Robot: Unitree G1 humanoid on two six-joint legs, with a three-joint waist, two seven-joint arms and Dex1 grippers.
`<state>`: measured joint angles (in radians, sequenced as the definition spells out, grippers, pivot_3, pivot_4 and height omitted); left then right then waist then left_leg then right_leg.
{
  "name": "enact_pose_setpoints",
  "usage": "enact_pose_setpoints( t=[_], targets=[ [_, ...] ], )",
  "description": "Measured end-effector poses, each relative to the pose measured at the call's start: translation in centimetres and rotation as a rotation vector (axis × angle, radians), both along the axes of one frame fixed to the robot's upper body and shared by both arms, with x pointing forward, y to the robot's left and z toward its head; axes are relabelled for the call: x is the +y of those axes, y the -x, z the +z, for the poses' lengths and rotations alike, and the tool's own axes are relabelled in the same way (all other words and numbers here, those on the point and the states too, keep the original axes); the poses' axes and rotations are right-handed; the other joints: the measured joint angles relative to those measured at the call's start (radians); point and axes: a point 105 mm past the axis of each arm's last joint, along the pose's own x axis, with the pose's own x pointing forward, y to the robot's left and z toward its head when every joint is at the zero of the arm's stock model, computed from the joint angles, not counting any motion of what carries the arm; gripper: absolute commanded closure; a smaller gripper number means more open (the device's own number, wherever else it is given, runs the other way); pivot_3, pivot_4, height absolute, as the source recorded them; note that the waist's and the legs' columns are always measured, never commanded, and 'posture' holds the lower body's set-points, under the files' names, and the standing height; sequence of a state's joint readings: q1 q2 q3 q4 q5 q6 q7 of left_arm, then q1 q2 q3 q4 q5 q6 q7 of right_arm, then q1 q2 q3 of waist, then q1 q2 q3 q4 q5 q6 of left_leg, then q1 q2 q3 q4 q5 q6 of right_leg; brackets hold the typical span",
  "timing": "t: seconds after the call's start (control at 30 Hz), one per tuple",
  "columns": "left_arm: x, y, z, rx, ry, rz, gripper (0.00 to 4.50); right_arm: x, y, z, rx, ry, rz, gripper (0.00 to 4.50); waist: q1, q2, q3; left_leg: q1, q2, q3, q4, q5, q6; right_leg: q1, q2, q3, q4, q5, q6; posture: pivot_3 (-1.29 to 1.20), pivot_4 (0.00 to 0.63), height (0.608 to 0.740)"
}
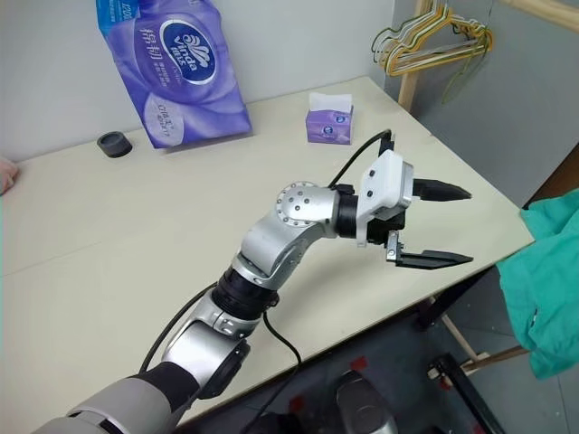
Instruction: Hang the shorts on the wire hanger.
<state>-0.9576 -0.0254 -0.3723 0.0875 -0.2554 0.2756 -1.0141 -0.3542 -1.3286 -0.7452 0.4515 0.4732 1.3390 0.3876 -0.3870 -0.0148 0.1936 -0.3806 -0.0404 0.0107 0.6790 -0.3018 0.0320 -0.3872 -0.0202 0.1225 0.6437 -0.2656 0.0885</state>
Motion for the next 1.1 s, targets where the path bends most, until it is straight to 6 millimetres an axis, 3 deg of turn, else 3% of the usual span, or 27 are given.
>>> enact_pose_setpoints(
  t=[0.2, 0.23, 0.47, 0.7, 0.8, 0.93, 1.0, 1.1],
  targets=[
    [-0.3, 0.3, 0.1, 0.009, 0.011, -0.016, 0.18, 1.5, 0.7, 1.6, -0.046, 0.033, 0.011, 0.21, 0.0, 0.001, 0.0, 0.0, 0.0, 0.0, 0.0, 0.0, 0.0, 0.0, 0.0, 0.0, 0.0, 0.0, 0.0, -0.44, 0.213, 0.74],
    [-0.4, 0.3, 0.2, 0.011, 0.011, -0.017, 0.18, 2.0, 0.8, 1.8, -0.055, 0.04, 0.019, 0.05, 0.0, 0.001, 0.0, 0.0, 0.0, 0.0, 0.0, 0.0, 0.0, 0.0, 0.0, 0.0, 0.0, 0.0, 0.0, -0.44, 0.213, 0.74],
    [-0.7, 0.0, 0.2, 0.026, 0.015, -0.015, 0.18, 4.5, 1.8, 3.4, -0.085, 0.171, 0.058, 0.05, 0.001, 0.002, 0.0, -0.001, 0.0, 0.0, 0.0, 0.0, 0.0, -0.001, 0.0, -0.001, 0.0, 0.0, 0.001, -0.45, 0.204, 0.74],
    [-1.0, -0.2, 0.5, 0.027, 0.026, -0.02, 0.18, 7.0, 2.5, 6.3, -0.111, 0.414, 0.109, 0.05, -0.002, 0.002, 0.0, -0.001, 0.0, 0.0, 0.0, 0.0, 0.0, -0.001, 0.0, -0.001, 0.0, -0.001, 0.001, -0.46, 0.199, 0.74],
    [-1.0, -0.2, 0.5, 0.026, 0.033, -0.019, 0.18, 8.1, 2.7, 6.6, -0.058, 0.541, 0.13, 0.05, 0.0, 0.002, 0.0, -0.001, 0.0, -0.001, 0.0, 0.0, 0.0, -0.002, 0.0, -0.001, 0.0, -0.001, 0.001, -0.46, 0.192, 0.74],
    [-1.0, -0.6, 0.5, 0.031, 0.036, -0.01, 0.18, 9.9, 2.2, 7.9, -0.098, 0.654, 0.178, 0.05, -0.003, 0.002, 0.0, -0.001, 0.0, 0.0, 0.0, 0.0, 0.0, -0.002, 0.0, -0.001, 0.0, -0.001, 0.002, -0.43, 0.185, 0.74],
    [-1.1, -0.7, 0.7, 0.029, 0.034, -0.008, 0.18, 11.5, 1.4, 7.8, -0.124, 0.698, 0.24, 0.05, -0.001, 0.002, 0.0, -0.001, 0.0, -0.001, 0.0, 0.0, 0.0, -0.002, 0.0, -0.002, 0.0, -0.001, 0.002, -0.42, 0.182, 0.74],
    [-0.9, -1.0, 1.4, 0.023, 0.052, 0.001, 0.18, 13.3, 0.2, 5.5, -0.145, 0.661, 0.328, 0.05, 0.003, 0.001, 0.0, -0.002, 0.0, -0.002, 0.0, 0.0, 0.0, -0.002, 0.0, -0.002, 0.0, -0.001, 0.002, -0.39, 0.174, 0.74]
  ],
)
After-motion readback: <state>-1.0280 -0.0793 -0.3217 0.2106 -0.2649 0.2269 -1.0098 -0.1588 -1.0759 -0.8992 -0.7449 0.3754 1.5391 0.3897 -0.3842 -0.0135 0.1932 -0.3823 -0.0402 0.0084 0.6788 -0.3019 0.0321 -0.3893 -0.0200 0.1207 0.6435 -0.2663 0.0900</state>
